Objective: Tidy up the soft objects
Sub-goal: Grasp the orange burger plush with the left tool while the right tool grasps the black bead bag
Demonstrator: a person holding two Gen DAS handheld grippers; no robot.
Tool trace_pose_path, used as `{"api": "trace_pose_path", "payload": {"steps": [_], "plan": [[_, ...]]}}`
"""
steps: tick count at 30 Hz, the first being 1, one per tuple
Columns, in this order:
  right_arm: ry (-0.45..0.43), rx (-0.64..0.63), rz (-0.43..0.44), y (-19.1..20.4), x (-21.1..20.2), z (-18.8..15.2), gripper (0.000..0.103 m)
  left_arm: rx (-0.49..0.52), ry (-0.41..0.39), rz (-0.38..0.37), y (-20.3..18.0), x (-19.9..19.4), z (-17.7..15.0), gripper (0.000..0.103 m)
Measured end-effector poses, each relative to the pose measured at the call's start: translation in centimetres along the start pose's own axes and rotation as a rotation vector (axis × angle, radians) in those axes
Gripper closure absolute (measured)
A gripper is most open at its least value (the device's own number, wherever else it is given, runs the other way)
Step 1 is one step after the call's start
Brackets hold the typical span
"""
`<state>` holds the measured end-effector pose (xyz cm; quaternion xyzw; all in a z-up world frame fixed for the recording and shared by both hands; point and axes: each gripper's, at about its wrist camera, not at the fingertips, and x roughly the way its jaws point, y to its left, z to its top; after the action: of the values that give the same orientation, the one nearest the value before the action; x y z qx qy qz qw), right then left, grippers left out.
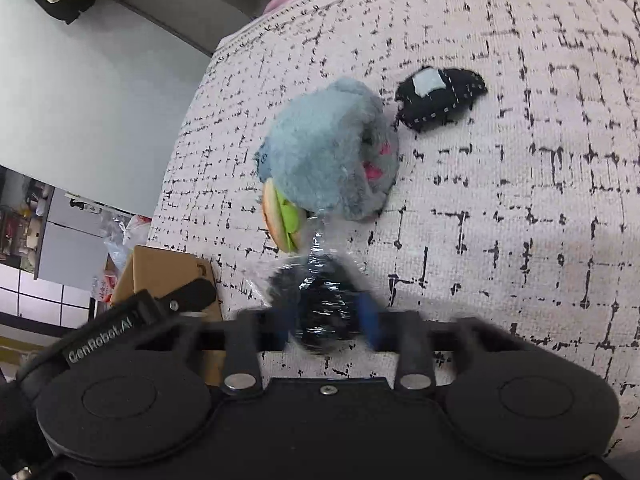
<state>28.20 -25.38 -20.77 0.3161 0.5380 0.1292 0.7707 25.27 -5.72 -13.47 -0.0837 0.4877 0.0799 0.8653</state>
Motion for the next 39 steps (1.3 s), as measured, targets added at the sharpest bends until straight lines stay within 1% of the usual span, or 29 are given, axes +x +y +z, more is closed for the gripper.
{"api": "trace_pose_path", "payload": {"steps": [1,2,6,8,10,12,13,15,16,19,23,25,26,27,29,30,33,36,37,38,39], "plan": [[0.005,0.008,0.017,-0.2,0.1,0.0,0.095,0.001,0.002,-0.001,-0.1,0.2,0.1,0.024],[0.002,0.016,0.030,-0.2,0.1,-0.1,0.102,0.004,0.001,-0.004,-0.3,0.4,0.3,0.024],[-0.047,0.023,0.038,-0.4,-0.6,-0.3,0.103,0.022,-0.001,-0.028,-1.2,1.1,0.7,0.024],[-0.050,0.033,0.035,-0.6,-0.8,-0.4,0.103,0.034,0.004,-0.045,-1.7,1.6,0.8,0.024],[-0.028,0.045,0.051,-1.0,-0.7,-0.3,0.102,0.044,0.010,-0.059,-2.3,2.2,1.0,0.024],[-0.003,0.064,0.061,-1.3,-0.7,-0.2,0.092,0.059,0.016,-0.077,-2.9,3.0,1.2,0.024],[0.006,0.072,0.053,-1.5,-0.7,-0.2,0.084,0.066,0.019,-0.082,-3.1,3.3,1.3,0.024],[0.015,0.083,0.043,-1.4,-0.4,-0.1,0.040,0.081,0.030,-0.092,-3.7,4.2,1.5,0.024],[0.012,0.081,0.040,-1.4,-0.4,-0.1,0.037,0.084,0.035,-0.098,-3.9,4.5,1.6,0.024],[0.032,0.071,0.047,-1.5,0.2,0.1,0.037,0.089,0.054,-0.117,-4.4,5.6,1.8,0.024],[0.074,0.078,0.044,-1.7,1.7,0.5,0.037,0.089,0.071,-0.120,-4.5,7.0,1.8,0.025],[0.079,0.056,0.046,-1.4,2.2,0.7,0.037,0.084,0.071,-0.126,-4.3,7.5,1.8,0.031],[0.080,0.047,0.045,-1.2,2.5,0.6,0.038,0.076,0.071,-0.135,-4.2,7.7,1.8,0.043],[0.082,0.040,0.044,-1.0,2.7,0.6,0.038,0.073,0.078,-0.147,-4.1,7.9,1.8,0.062],[0.085,0.026,0.042,-0.7,3.0,0.6,0.039,0.060,0.095,-0.148,-3.8,8.1,1.8,0.073],[0.086,0.019,0.041,-0.6,3.2,0.7,0.039,0.052,0.091,-0.148,-3.6,8.0,1.7,0.075],[0.089,-0.014,0.027,0.0,3.5,0.6,0.039,0.049,0.075,-0.149,-3.1,7.4,1.5,0.077],[0.088,-0.076,-0.001,1.1,3.8,0.3,0.040,0.043,0.058,-0.150,-2.7,6.6,1.4,0.077],[0.087,-0.097,-0.014,1.4,3.9,0.2,0.043,0.040,0.052,-0.148,-2.6,6.4,1.4,0.077],[0.086,-0.114,-0.023,1.6,4.0,0.0,0.048,0.034,0.046,-0.147,-2.4,6.1,1.4,0.077],[0.087,-0.129,-0.028,1.8,4.0,-0.1,0.060,0.027,0.042,-0.148,-2.2,5.9,1.4,0.077]]}}
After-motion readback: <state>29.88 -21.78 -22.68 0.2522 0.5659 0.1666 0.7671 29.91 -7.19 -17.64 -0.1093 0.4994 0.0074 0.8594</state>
